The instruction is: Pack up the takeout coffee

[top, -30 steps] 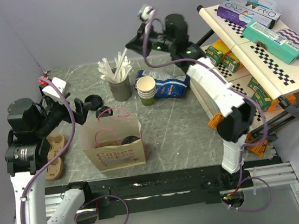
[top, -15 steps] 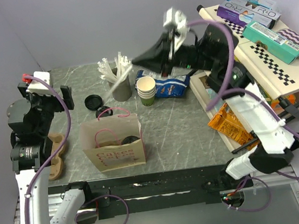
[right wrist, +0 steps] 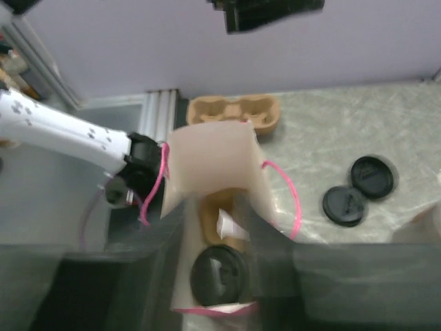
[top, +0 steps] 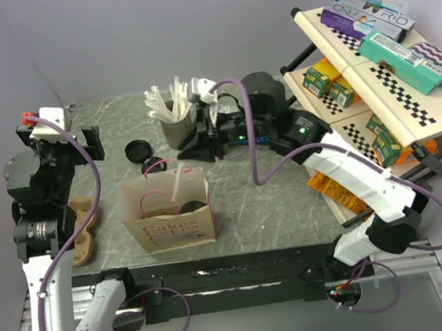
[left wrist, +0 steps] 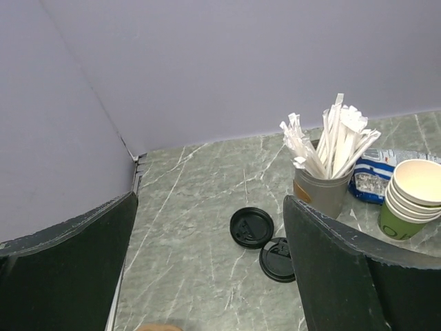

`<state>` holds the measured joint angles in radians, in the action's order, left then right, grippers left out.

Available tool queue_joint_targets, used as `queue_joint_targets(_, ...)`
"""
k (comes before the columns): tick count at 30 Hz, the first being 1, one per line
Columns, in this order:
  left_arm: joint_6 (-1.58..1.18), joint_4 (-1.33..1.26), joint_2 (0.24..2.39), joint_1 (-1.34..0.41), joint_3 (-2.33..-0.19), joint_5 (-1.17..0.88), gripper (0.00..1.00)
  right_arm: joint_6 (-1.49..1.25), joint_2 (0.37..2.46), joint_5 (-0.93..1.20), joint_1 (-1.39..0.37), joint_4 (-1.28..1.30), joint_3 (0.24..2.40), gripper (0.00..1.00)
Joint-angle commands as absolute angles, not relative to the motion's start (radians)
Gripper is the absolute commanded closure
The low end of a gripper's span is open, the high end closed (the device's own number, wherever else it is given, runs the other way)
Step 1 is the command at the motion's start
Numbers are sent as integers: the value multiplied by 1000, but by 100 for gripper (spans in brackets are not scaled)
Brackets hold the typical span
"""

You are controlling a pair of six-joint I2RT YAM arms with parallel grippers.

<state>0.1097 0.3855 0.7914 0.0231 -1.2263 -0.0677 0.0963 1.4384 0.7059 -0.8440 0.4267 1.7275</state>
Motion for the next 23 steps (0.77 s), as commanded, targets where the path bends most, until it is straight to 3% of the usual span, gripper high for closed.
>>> queue_joint_targets(1, 75, 367, 776, 29, -1246, -115, 7, 54, 1489, 667, -856, 393, 1810, 36)
queue_joint_targets(2, 66, 367, 778, 29, -1247, -123, 7, 46, 1493, 646, -854, 394, 1837, 28)
queue_joint_targets(3, 61, 365, 778, 29, -1249, -132, 7, 45, 1488, 571, -856, 396, 1888, 11)
queue_joint_targets(4, 58, 367, 781, 29, -1249, -156, 7, 49, 1483, 531, -854, 406, 1908, 2)
queue_joint_targets(9, 38, 377, 795, 29, -1269, -192, 2, 211, 1459, 234, -848, 564, 2015, 0)
queue_joint_targets(13, 11, 371, 808, 38, -1285, -147, 0, 226, 1453, -227, -847, 623, 2011, 0)
queue_joint_targets(15, 8, 368, 818, 44, -1293, -118, 0, 221, 1465, -348, -848, 656, 2025, 0)
queue_joint_targets(23, -41, 351, 934, 64, -1394, -66, 1, 329, 1445, -561, -847, 563, 1980, 0)
